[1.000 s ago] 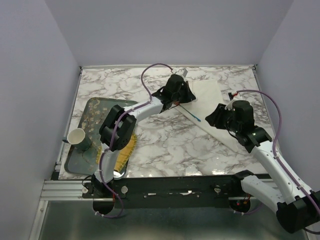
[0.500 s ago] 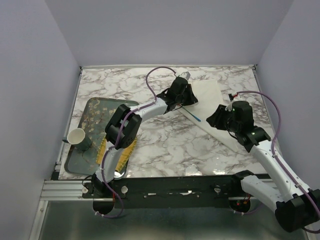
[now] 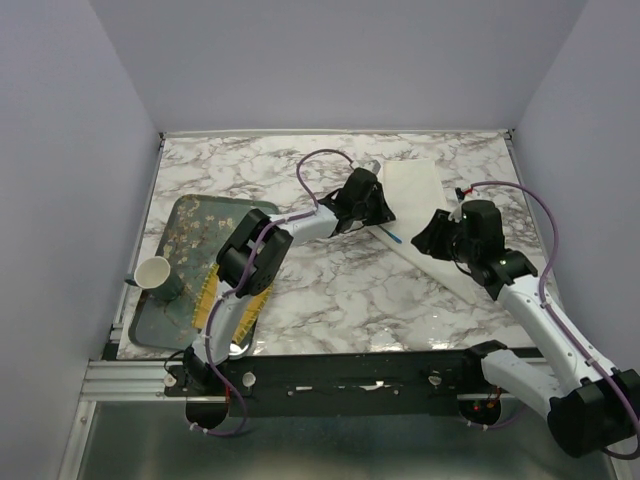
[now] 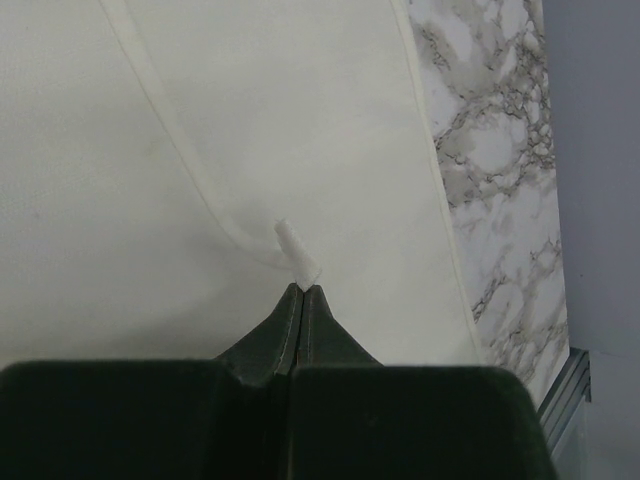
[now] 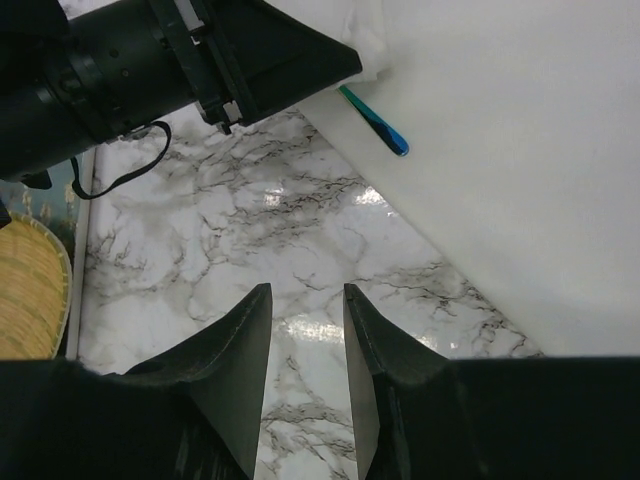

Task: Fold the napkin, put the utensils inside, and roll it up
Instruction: Fold the napkin

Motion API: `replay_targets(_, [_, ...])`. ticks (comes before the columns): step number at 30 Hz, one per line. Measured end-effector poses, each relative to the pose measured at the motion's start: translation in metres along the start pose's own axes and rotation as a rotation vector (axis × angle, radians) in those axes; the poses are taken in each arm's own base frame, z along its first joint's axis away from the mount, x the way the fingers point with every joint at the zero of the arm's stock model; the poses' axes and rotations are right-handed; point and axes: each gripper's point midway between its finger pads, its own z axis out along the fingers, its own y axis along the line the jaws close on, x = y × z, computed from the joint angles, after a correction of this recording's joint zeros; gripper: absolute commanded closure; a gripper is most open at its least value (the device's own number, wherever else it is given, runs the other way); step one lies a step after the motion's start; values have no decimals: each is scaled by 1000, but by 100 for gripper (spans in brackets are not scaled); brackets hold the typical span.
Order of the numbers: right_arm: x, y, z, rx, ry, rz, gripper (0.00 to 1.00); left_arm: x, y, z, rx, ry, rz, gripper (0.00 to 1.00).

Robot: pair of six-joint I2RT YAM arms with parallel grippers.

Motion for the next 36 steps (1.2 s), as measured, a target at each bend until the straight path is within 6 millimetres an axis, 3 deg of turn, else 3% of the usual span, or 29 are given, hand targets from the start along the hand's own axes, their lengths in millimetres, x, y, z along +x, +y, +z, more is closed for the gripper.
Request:
replay_targets(13, [7, -1, 4, -8, 33, 28, 57, 17, 15, 5, -16, 32, -18, 94])
replay_targets(16, [9, -1, 6, -12, 47, 38, 57, 19, 16, 6, -17, 39, -19, 80])
replay_targets(17, [10, -1, 7, -13, 52, 42, 57, 19, 16, 6, -16, 41, -19, 69])
replay_targets(26, [11, -1, 8, -22, 66, 86, 56, 25, 17, 5, -17, 72, -12, 22])
replay_targets(27, [9, -1, 8, -22, 63, 102, 56, 25, 15, 4, -18, 78, -12, 22])
replay_targets(29, [7, -3, 7, -18, 55, 123, 55, 20, 7, 2, -9, 88, -4, 23])
replay_targets(33, [3, -10, 5, 7, 45, 170, 55, -5, -28, -4, 55, 80, 18, 26])
replay_targets(36, [6, -25, 6, 67, 66, 218, 54, -18, -49, -13, 98, 68, 39, 27])
